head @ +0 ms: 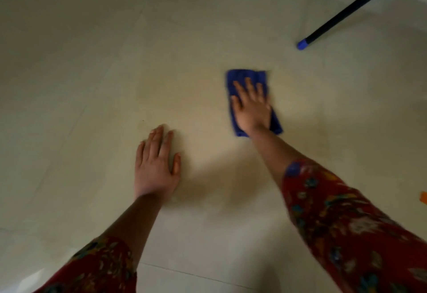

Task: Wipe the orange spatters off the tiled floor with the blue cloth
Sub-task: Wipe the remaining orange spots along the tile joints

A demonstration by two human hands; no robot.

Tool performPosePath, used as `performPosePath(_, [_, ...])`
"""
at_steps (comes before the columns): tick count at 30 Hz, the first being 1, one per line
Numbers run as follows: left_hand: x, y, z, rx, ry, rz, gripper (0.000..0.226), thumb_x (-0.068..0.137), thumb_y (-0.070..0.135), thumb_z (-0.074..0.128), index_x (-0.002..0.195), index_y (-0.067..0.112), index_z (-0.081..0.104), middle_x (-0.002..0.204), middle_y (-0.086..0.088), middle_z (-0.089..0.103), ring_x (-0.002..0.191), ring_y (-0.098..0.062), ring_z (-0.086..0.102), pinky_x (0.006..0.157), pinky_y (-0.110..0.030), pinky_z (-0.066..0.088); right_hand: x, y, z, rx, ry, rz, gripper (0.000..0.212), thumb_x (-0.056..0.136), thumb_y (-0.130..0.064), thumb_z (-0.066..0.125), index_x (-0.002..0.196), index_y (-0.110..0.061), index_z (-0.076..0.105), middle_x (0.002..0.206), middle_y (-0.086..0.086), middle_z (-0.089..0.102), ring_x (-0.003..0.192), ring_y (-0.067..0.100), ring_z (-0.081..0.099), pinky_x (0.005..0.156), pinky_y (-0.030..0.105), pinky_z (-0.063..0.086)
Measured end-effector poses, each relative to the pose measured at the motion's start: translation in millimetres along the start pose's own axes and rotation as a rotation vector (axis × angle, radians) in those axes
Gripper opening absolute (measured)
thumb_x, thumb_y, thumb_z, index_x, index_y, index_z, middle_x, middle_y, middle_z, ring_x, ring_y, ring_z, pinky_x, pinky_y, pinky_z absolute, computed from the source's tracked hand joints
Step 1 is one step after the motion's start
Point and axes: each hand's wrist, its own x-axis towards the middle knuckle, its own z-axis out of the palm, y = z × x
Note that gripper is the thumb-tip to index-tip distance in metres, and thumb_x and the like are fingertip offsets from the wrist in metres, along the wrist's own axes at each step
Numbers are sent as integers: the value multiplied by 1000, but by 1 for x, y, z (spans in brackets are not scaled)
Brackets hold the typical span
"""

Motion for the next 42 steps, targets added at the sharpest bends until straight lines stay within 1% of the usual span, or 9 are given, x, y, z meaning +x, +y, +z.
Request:
performPosePath(6, [1, 1, 0, -15, 19, -4, 63, 90, 41, 35, 149, 20, 29, 159, -5, 23, 146, -23, 21, 120, -40, 12, -47, 142, -9, 52, 13, 392, 55, 101, -53, 21, 154, -39, 13, 164, -4, 5, 150, 27, 4, 120, 50, 6])
performPosePath(10, [0, 1, -2, -28, 23, -6, 64, 90, 43, 32, 150, 20, 29, 159, -5, 22, 146, -23, 19, 120, -40, 11, -141, 111, 6, 22, 80, 228, 60, 95, -51, 21, 151, -33, 31, 160, 2, 24, 147, 35, 20, 118, 52, 18])
performPosePath(15, [-1, 3, 0, -49, 37, 7, 64, 89, 41, 34, 149, 18, 31, 158, -7, 23, 146, -25, 19, 119, -41, 12, -198, 106, 14, -35, -43, -192, 53, 99, -45, 26, 151, -34, 28, 162, -2, 19, 150, 29, 12, 119, 49, 15])
performPosePath(20, [-1, 2, 3, -27, 61, 2, 64, 89, 43, 33, 148, 19, 33, 158, -6, 25, 145, -23, 22, 119, -40, 14, -71, 85, 2, 7, 65, 249, 55, 100, -47, 17, 154, -36, 16, 164, 0, 7, 150, 32, 4, 120, 52, 8])
performPosePath(24, [0, -2, 4, -42, 63, 3, 63, 89, 43, 34, 147, 20, 35, 157, -5, 27, 145, -23, 24, 119, -38, 13, -126, -6, 21, -32, 35, -322, 57, 97, -40, 21, 152, -27, 27, 161, 7, 19, 147, 38, 16, 118, 53, 13])
performPosePath(27, [-1, -2, 3, -40, 40, 15, 61, 91, 42, 34, 149, 22, 30, 159, -3, 22, 146, -21, 19, 120, -36, 10, -234, 7, 26, -49, -72, -696, 54, 100, -40, 32, 153, -32, 23, 162, -2, 15, 150, 28, 10, 119, 45, 8])
performPosePath(32, [-1, -1, 4, -28, 46, 17, 61, 92, 41, 35, 149, 21, 29, 159, -4, 22, 147, -21, 18, 120, -38, 10, -176, 90, 16, -80, -6, -415, 52, 99, -39, 26, 151, -33, 26, 160, -2, 22, 148, 28, 17, 113, 52, 25])
performPosePath(36, [-1, -1, 2, -63, 51, 22, 64, 91, 39, 38, 151, 20, 25, 158, -5, 24, 146, -22, 20, 120, -40, 12, -109, 26, 13, 16, 70, -108, 58, 95, -44, 19, 149, -31, 34, 159, 1, 26, 147, 32, 21, 118, 52, 17])
performPosePath(42, [-26, -14, -19, -155, 121, 42, 57, 95, 29, 39, 148, 11, 30, 150, -10, 40, 139, -28, 36, 114, -45, 29, -190, -55, 30, 30, 5, -620, 51, 100, -44, 28, 151, -37, 28, 162, -8, 18, 150, 21, 11, 121, 44, 8])
